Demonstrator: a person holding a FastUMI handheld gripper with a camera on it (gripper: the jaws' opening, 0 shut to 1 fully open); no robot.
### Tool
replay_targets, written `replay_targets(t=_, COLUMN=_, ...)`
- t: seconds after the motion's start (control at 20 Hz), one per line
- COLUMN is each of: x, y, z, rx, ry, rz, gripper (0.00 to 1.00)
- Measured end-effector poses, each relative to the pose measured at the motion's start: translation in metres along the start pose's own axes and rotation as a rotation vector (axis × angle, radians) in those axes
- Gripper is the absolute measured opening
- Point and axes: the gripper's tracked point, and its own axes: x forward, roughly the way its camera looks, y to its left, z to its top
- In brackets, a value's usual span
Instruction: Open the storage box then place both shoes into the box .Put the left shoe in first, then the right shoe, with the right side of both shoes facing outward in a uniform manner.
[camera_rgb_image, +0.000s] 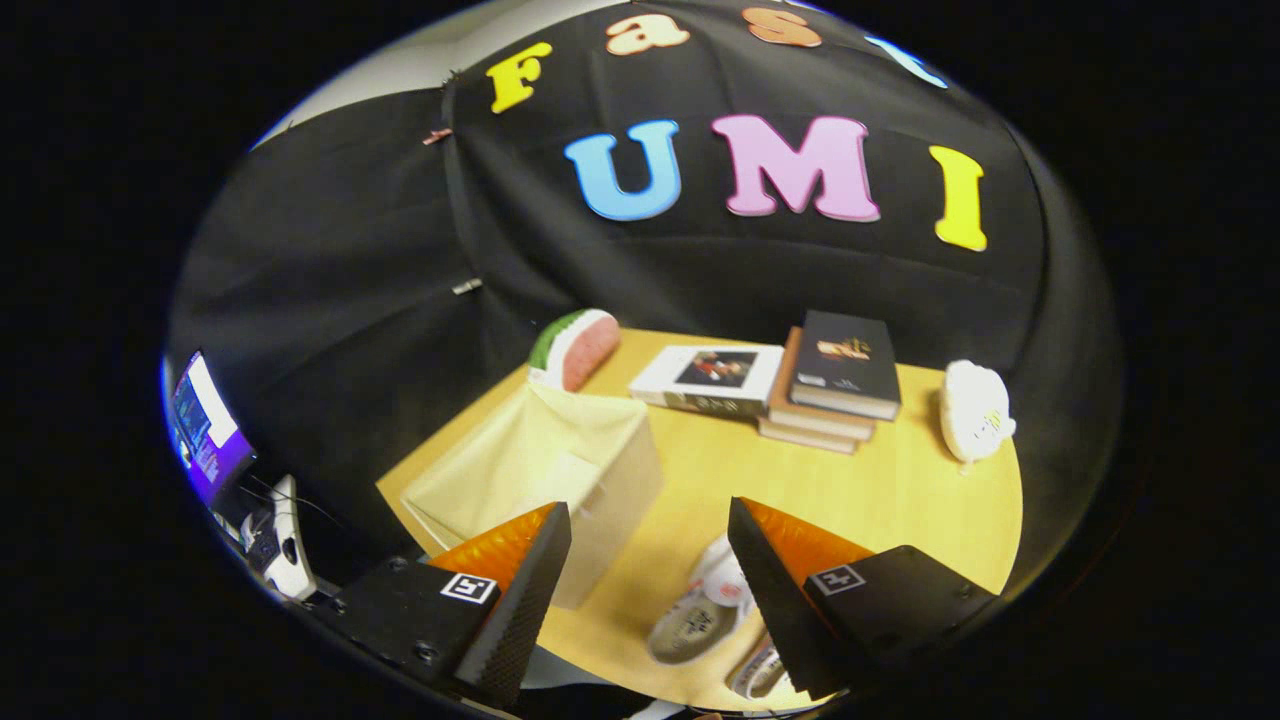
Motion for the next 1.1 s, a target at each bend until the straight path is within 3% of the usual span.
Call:
replay_targets(t=0.2, x=0.014, y=-0.04, z=-0.073, rx=0.007, ry=0.135, rz=-0.096, gripper=0.96)
replay_targets(t=0.3, x=0.023, y=-0.051, z=-0.105, rx=0.006, ry=0.193, rz=-0.125, gripper=0.89)
replay_targets(t=0.55, x=0.056, y=-0.071, z=-0.136, rx=0.105, ry=0.275, rz=-0.144, gripper=0.78)
replay_targets(t=0.6, x=0.064, y=-0.071, z=-0.139, rx=0.132, ry=0.283, rz=-0.141, gripper=0.72)
replay_targets(t=0.7, x=0.077, y=-0.074, z=-0.137, rx=0.161, ry=0.284, rz=-0.149, gripper=0.71)
replay_targets(t=0.95, x=0.105, y=-0.095, z=-0.144, rx=0.15, ry=0.276, rz=-0.267, gripper=0.5)
replay_targets(t=1.1, x=0.104, y=-0.102, z=-0.147, rx=0.213, ry=0.3, rz=-0.327, gripper=0.23)
